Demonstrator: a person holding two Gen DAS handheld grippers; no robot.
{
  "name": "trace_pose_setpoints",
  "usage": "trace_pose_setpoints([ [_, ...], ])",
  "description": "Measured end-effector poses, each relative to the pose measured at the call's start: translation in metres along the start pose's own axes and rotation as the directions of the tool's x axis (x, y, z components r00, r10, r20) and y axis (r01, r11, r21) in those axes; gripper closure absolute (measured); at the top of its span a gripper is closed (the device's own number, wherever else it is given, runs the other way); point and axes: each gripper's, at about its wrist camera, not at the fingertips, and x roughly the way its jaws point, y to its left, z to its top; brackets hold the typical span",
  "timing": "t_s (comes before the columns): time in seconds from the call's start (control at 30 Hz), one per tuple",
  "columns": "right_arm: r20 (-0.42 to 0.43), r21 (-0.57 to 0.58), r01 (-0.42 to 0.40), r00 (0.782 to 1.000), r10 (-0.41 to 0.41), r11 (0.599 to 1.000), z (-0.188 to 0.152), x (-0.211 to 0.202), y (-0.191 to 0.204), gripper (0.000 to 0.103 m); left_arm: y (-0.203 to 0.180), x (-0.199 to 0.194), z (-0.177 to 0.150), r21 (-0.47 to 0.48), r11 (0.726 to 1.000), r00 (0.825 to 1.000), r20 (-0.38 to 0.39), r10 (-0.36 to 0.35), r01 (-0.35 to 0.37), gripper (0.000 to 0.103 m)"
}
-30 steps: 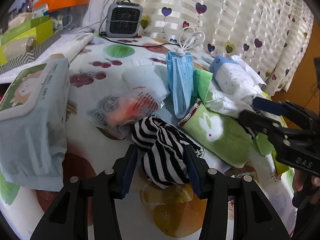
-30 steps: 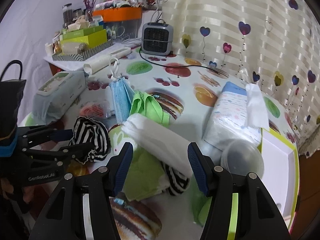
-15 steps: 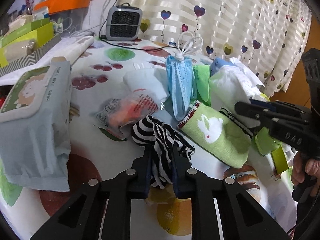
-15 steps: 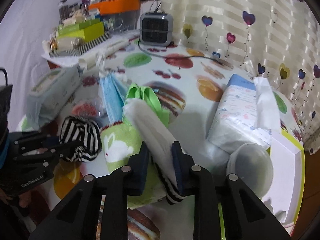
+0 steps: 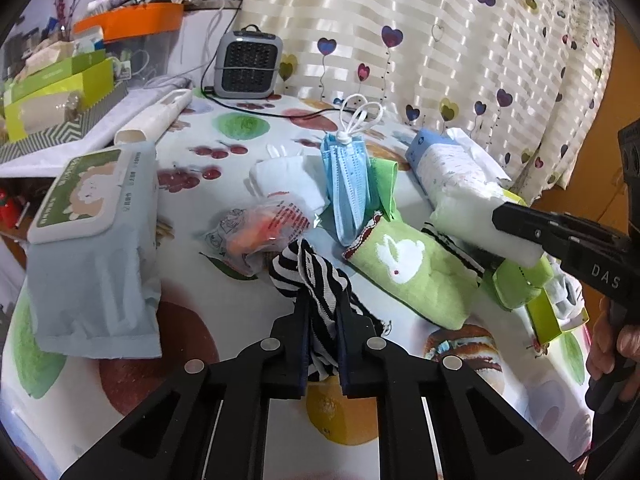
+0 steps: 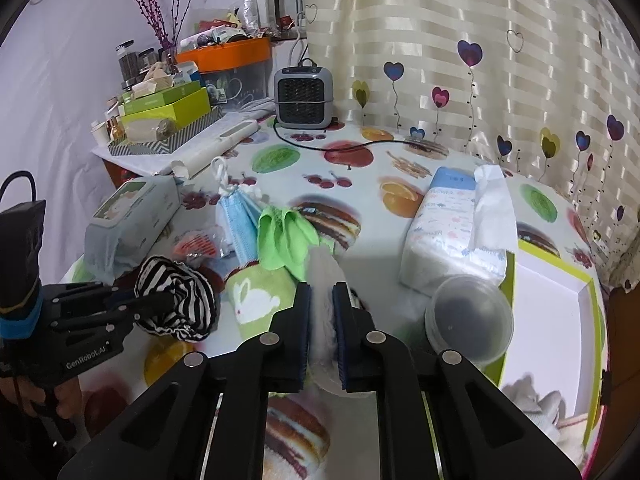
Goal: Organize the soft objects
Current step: 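Lift both held cloths and carry them over the white box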
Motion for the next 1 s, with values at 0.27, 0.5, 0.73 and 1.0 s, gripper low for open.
trace_pose_setpoints([
  [0.27,0.027,0.015,-0.034,0.999,0.033,0.999,-0.009,-0.017,0.006,0.092,-0.005,-0.016,0.000,0.017,1.000,1.000,0.020,-0.024,0.024,0.095],
  [0.5,0.023,0.026,-0.070,0.997,0.069,0.997,-0.022,-0.022,0.016,0.092,-0.012,-0.012,-0.010,0.070,0.995,0.997,-0.040,-0.067,0.069,0.095],
  [0.73,-0.002,0.050,-0.091,0.996,0.091,0.995,-0.036,-0.020,0.016,0.092,-0.018,-0.001,-0.023,0.116,0.991,0.994,-0.094,-0.058,0.068,0.057],
  [1.0,0.004,0.059,-0.093,0.996,0.092,0.994,-0.040,-0.024,0.013,0.092,-0.032,0.015,-0.029,0.207,0.978,0.993,-0.117,0.034,-0.009,0.056],
])
